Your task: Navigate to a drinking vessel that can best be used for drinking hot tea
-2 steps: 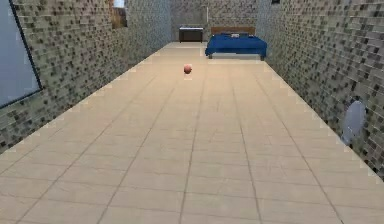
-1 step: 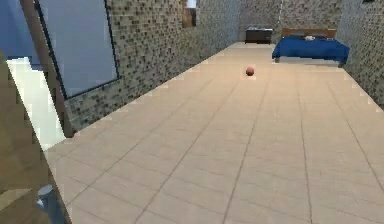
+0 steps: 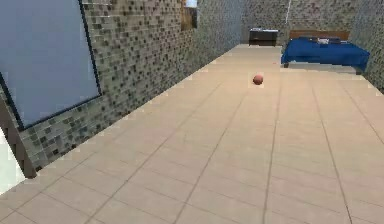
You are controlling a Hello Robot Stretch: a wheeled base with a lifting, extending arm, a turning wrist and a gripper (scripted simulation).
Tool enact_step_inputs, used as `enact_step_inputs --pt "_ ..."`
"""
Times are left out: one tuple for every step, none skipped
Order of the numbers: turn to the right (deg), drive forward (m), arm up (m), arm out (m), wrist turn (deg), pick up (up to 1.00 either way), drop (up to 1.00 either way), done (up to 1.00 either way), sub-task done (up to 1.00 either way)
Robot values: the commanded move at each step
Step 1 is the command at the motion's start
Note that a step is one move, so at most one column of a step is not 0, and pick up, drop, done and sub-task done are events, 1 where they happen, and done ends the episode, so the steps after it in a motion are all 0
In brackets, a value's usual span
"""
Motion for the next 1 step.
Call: enact_step_inputs --pt "-45.0 0.0 0.0 0.0 0.0 0.0 0.0 0.0 0.0"
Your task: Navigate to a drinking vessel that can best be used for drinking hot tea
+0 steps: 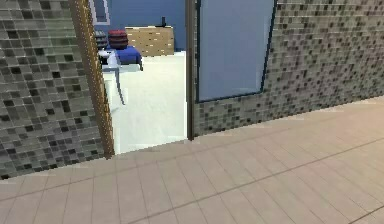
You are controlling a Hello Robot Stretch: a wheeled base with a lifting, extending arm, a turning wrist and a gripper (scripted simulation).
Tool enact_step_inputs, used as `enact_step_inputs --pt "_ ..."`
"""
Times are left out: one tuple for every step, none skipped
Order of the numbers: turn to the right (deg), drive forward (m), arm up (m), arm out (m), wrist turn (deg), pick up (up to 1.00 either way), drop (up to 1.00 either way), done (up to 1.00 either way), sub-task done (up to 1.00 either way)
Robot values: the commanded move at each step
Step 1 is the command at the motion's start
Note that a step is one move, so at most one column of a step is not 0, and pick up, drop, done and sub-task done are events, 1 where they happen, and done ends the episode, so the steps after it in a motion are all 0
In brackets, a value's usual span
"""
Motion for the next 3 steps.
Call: enact_step_inputs --pt "-15.0 0.0 0.0 0.0 0.0 0.0 0.0 0.0 0.0" --pt "0.0 1.0 0.0 0.0 0.0 0.0 0.0 0.0 0.0" --pt "0.0 0.8 0.0 0.0 0.0 0.0 0.0 0.0 0.0"
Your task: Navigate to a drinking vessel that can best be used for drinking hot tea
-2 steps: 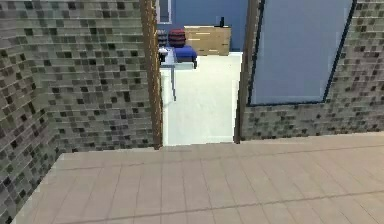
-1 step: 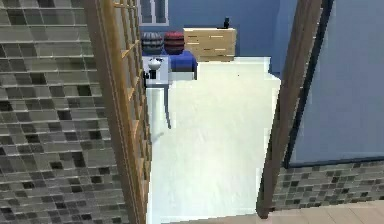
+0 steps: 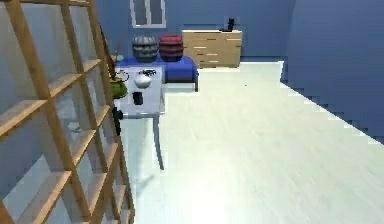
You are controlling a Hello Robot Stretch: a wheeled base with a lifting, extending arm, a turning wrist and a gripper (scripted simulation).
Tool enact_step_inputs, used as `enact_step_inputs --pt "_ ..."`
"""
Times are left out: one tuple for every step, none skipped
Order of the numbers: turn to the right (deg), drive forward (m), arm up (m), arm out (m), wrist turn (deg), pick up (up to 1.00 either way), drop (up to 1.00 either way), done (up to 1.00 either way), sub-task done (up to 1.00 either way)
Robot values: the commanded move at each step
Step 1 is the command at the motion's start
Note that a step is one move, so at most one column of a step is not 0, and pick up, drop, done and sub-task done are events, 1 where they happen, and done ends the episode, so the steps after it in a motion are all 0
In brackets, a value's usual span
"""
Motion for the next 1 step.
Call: enact_step_inputs --pt "-6.0 0.0 0.0 0.0 0.0 0.0 0.0 0.0 0.0"
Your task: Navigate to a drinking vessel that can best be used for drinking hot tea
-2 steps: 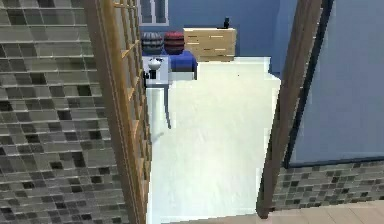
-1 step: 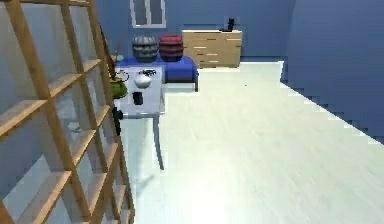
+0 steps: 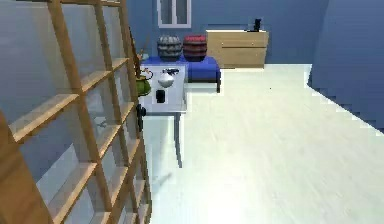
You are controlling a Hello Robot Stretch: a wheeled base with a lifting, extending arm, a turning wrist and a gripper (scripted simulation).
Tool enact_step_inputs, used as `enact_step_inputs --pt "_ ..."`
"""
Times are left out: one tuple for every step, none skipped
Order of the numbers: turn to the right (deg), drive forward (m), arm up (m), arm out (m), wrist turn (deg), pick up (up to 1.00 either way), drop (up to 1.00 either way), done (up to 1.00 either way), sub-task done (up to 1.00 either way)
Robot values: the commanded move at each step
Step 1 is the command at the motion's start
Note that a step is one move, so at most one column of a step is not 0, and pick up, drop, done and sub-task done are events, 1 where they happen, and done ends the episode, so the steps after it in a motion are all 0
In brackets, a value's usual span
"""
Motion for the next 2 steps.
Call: enact_step_inputs --pt "0.0 0.9 0.0 0.0 0.0 0.0 0.0 0.0 0.0" --pt "-15.0 0.0 0.0 0.0 0.0 0.0 0.0 0.0 0.0"
